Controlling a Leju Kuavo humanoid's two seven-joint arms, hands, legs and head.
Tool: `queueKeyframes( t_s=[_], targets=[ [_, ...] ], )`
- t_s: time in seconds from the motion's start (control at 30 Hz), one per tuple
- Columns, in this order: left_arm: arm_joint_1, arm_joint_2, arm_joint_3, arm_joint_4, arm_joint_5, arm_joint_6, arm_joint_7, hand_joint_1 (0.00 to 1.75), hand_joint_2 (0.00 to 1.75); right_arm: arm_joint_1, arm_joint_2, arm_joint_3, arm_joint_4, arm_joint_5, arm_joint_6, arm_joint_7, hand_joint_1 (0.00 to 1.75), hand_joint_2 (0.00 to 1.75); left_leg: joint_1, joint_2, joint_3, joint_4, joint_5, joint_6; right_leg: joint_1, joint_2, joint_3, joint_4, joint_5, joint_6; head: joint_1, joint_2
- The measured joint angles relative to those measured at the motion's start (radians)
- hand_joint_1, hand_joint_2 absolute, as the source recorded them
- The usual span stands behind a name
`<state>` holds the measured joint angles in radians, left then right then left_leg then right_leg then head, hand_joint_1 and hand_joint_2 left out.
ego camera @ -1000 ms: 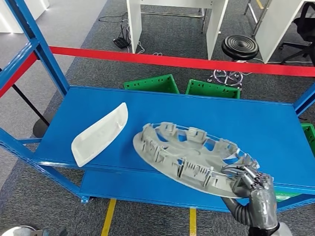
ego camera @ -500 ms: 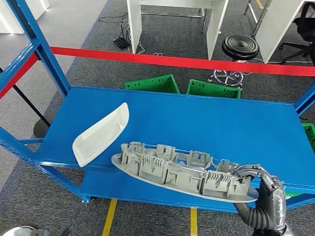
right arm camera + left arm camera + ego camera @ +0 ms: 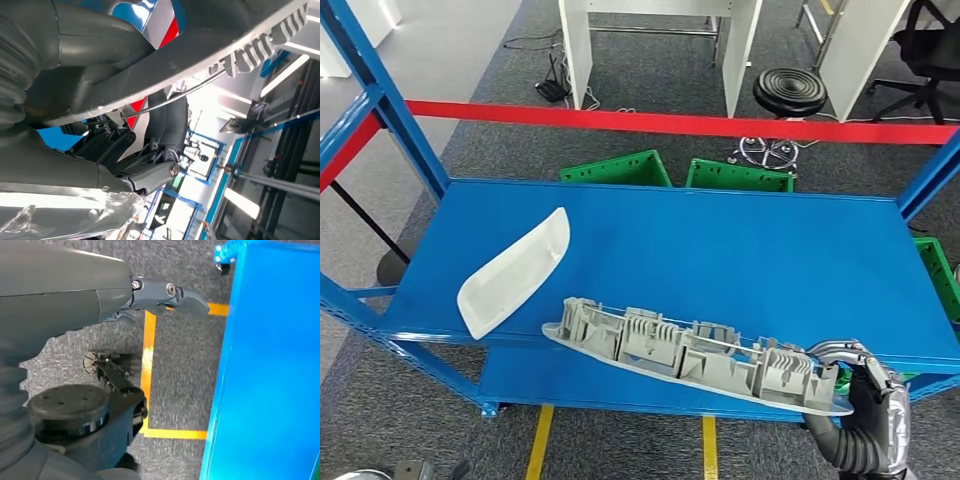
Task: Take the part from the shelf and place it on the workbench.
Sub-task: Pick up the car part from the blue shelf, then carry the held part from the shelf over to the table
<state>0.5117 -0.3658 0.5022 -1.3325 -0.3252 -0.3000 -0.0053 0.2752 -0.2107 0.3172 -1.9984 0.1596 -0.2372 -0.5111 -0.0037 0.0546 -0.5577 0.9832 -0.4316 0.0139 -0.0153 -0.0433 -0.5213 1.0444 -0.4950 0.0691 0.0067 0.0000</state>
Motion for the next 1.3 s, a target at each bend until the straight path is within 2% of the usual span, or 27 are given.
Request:
queueKeyframes(
  t_s=[0.07,0.13,0.17,0.23,0.3,0.33,0.37,0.43,0.5,0.53,0.57,0.63,0.7,0.77,0.8,0.83,0.87,0.9,0.93,1.0,1.03,1.07,1.13,1.17,1.23,1.27,1.3],
  targets=[
    [0.001,0.000,-0.004,0.000,0.001,0.002,0.002,0.00,1.75,0.001,0.003,-0.003,0.000,-0.001,0.001,-0.001,1.75,1.75,-0.003,0.012,-0.002,0.004,0.005,-0.012,0.006,-0.006,0.007,-0.030,0.002,-0.014,-0.002,0.000],
    [0.001,0.000,-0.007,0.000,0.001,0.002,0.004,0.00,1.75,0.004,0.005,-0.006,0.001,-0.001,0.001,-0.001,1.75,1.75,-0.001,0.020,-0.003,0.007,0.004,-0.025,0.005,0.012,-0.011,-0.030,0.009,-0.033,-0.003,0.000],
    [0.001,0.000,-0.008,0.000,0.001,0.002,0.004,0.00,1.75,0.004,0.005,-0.008,0.001,-0.002,0.001,-0.001,1.75,1.75,0.001,0.012,-0.008,0.017,-0.011,-0.031,0.004,0.020,-0.017,-0.031,0.015,-0.042,-0.004,0.000],
    [0.001,0.000,-0.009,0.000,-0.003,-0.001,0.005,0.00,1.75,0.004,0.007,-0.011,0.001,-0.006,0.002,-0.001,1.75,1.75,0.003,-0.019,-0.035,0.091,-0.085,-0.042,0.002,0.037,-0.031,-0.033,0.034,-0.056,-0.006,0.000],
    [0.000,0.000,-0.010,0.000,-0.012,-0.008,0.003,0.00,1.75,0.005,0.010,-0.012,0.001,-0.010,0.007,-0.002,1.75,1.75,0.004,-0.042,-0.076,0.218,-0.170,-0.044,0.004,0.057,-0.055,-0.032,0.054,-0.061,-0.008,0.000],
    [-0.001,0.000,-0.010,0.000,-0.017,-0.011,0.002,0.00,1.75,0.007,0.012,-0.012,0.001,-0.013,0.009,-0.002,1.75,1.75,0.004,-0.046,-0.085,0.262,-0.189,-0.043,0.005,0.068,-0.068,-0.032,0.064,-0.062,-0.008,0.000],
    [-0.003,0.000,-0.009,0.000,-0.022,-0.014,-0.001,0.00,1.75,0.007,0.012,-0.012,0.001,-0.015,0.011,-0.002,1.75,1.75,0.003,-0.048,-0.077,0.272,-0.187,-0.040,0.006,0.079,-0.080,-0.031,0.073,-0.061,-0.008,0.000],
    [-0.006,0.001,-0.009,0.000,-0.031,-0.020,-0.006,0.00,1.75,0.008,0.013,-0.013,0.001,-0.020,0.014,-0.003,1.75,1.75,0.002,-0.061,-0.010,0.182,-0.138,-0.028,0.008,0.102,-0.101,-0.031,0.092,-0.058,-0.008,0.000],
    [-0.010,0.001,-0.009,0.001,-0.039,-0.026,-0.011,0.00,1.75,0.007,0.015,-0.015,0.001,-0.026,0.017,-0.004,1.75,1.75,0.000,-0.103,0.077,0.039,-0.100,-0.015,0.008,0.125,-0.118,-0.032,0.111,-0.052,-0.007,0.000],
    [-0.012,0.000,-0.009,0.001,-0.043,-0.030,-0.013,0.00,1.75,0.007,0.016,-0.017,0.001,-0.030,0.019,-0.004,1.75,1.75,-0.001,-0.121,0.102,-0.007,-0.092,-0.013,0.007,0.135,-0.123,-0.034,0.121,-0.046,-0.008,0.000],
    [-0.013,0.000,-0.009,0.001,-0.046,-0.033,-0.013,0.00,1.75,0.007,0.018,-0.018,0.001,-0.035,0.021,-0.004,1.75,1.75,-0.002,-0.129,0.110,-0.026,-0.090,-0.013,0.005,0.144,-0.127,-0.037,0.132,-0.039,-0.008,0.000],
    [-0.017,0.000,-0.008,0.003,-0.049,-0.037,-0.013,0.00,1.75,0.007,0.021,-0.020,0.001,-0.044,0.025,-0.004,1.75,1.75,-0.004,-0.111,0.103,-0.031,-0.075,-0.008,0.001,0.159,-0.132,-0.045,0.150,-0.024,-0.010,0.000],
    [-0.021,0.000,-0.006,0.005,-0.051,-0.039,-0.013,0.00,1.75,0.006,0.023,-0.023,0.002,-0.053,0.027,-0.004,1.75,1.75,-0.001,-0.086,0.089,-0.035,-0.056,0.006,0.002,0.130,-0.152,-0.024,0.118,-0.015,-0.008,0.000],
    [-0.022,-0.001,-0.006,0.008,-0.054,-0.040,-0.013,0.00,1.75,0.002,0.025,-0.025,0.003,-0.059,0.027,-0.004,1.75,1.75,0.000,-0.059,0.067,-0.037,-0.036,0.013,0.003,0.075,-0.184,0.078,0.018,-0.006,-0.004,0.000],
    [-0.022,-0.001,-0.005,0.010,-0.054,-0.040,-0.013,0.00,1.75,0.000,0.027,-0.026,0.004,-0.061,0.028,-0.004,1.75,1.75,-0.001,-0.044,0.056,-0.036,-0.027,0.014,0.002,0.059,-0.197,0.147,-0.029,0.000,-0.002,0.000],
    [-0.022,0.000,-0.004,0.012,-0.054,-0.040,-0.013,0.00,1.75,0.000,0.027,-0.026,0.004,-0.062,0.028,-0.004,1.75,1.75,-0.001,-0.029,0.043,-0.035,-0.017,0.013,0.001,0.052,-0.204,0.210,-0.056,0.005,-0.002,0.000],
    [-0.023,0.000,-0.004,0.013,-0.054,-0.040,-0.013,0.00,1.75,0.000,0.028,-0.026,0.005,-0.062,0.028,-0.004,1.75,1.75,-0.001,-0.014,0.030,-0.034,-0.008,0.012,0.000,0.049,-0.198,0.247,-0.055,0.010,-0.002,0.000],
    [-0.023,0.000,-0.003,0.014,-0.055,-0.040,-0.013,0.00,1.75,0.000,0.028,-0.026,0.006,-0.063,0.027,-0.004,1.75,1.75,-0.001,0.000,0.016,-0.031,0.001,0.010,-0.001,0.046,-0.174,0.249,-0.033,0.013,-0.001,0.000],
    [-0.024,0.000,-0.003,0.015,-0.056,-0.041,-0.013,0.00,1.75,0.000,0.029,-0.027,0.006,-0.065,0.026,-0.004,1.75,1.75,-0.001,0.013,0.003,-0.027,0.009,0.007,-0.002,0.039,-0.132,0.215,-0.004,0.015,-0.001,0.000],
    [-0.024,0.000,-0.003,0.017,-0.060,-0.041,-0.013,0.00,1.75,-0.003,0.031,-0.029,0.007,-0.070,0.021,-0.004,1.75,1.75,-0.003,0.035,-0.018,-0.014,0.021,-0.002,0.000,-0.003,-0.011,0.068,0.006,0.017,-0.001,0.000],
    [-0.024,0.000,-0.003,0.017,-0.061,-0.041,-0.013,0.00,1.75,-0.006,0.032,-0.031,0.007,-0.073,0.019,-0.004,1.75,1.75,-0.006,0.045,-0.023,-0.009,0.025,-0.007,0.002,-0.022,0.036,0.002,-0.008,0.011,-0.002,0.000],
    [-0.024,0.000,-0.003,0.017,-0.062,-0.041,-0.013,0.00,1.75,-0.008,0.034,-0.033,0.007,-0.076,0.015,-0.005,1.75,1.75,-0.008,0.055,-0.025,-0.006,0.031,-0.011,0.005,-0.034,0.062,-0.044,-0.024,0.004,-0.003,0.000],
    [-0.024,0.000,-0.003,0.018,-0.062,-0.041,-0.013,0.00,1.75,-0.011,0.037,-0.035,0.007,-0.082,0.010,-0.006,1.75,1.75,-0.007,0.074,-0.026,-0.005,0.041,-0.021,0.009,-0.021,0.055,-0.062,-0.026,-0.020,-0.005,0.000],
    [-0.024,0.000,-0.003,0.018,-0.062,-0.041,-0.013,0.00,1.75,-0.011,0.038,-0.036,0.007,-0.086,0.008,-0.007,1.75,1.75,-0.004,0.065,-0.029,-0.001,0.034,-0.028,0.009,-0.011,0.044,-0.063,-0.017,-0.030,-0.005,0.000],
    [-0.022,0.000,-0.003,0.018,-0.062,-0.041,-0.013,0.00,1.75,-0.012,0.039,-0.037,0.007,-0.094,0.007,-0.006,1.75,1.75,-0.001,0.012,-0.044,0.049,-0.036,-0.042,0.007,0.009,0.019,-0.064,0.006,-0.048,-0.006,0.000],
    [-0.021,0.000,-0.003,0.019,-0.062,-0.041,-0.012,0.00,1.75,-0.012,0.041,-0.037,0.007,-0.098,0.007,-0.006,1.75,1.75,0.000,-0.022,-0.058,0.101,-0.092,-0.046,0.007,0.020,0.004,-0.063,0.020,-0.053,-0.007,0.000],
    [-0.021,0.000,-0.003,0.020,-0.062,-0.041,-0.012,0.00,1.75,-0.013,0.042,-0.037,0.007,-0.101,0.006,-0.005,1.75,1.75,0.000,-0.040,-0.074,0.167,-0.143,-0.045,0.008,0.033,-0.011,-0.062,0.034,-0.056,-0.008,0.000]
  ],
)
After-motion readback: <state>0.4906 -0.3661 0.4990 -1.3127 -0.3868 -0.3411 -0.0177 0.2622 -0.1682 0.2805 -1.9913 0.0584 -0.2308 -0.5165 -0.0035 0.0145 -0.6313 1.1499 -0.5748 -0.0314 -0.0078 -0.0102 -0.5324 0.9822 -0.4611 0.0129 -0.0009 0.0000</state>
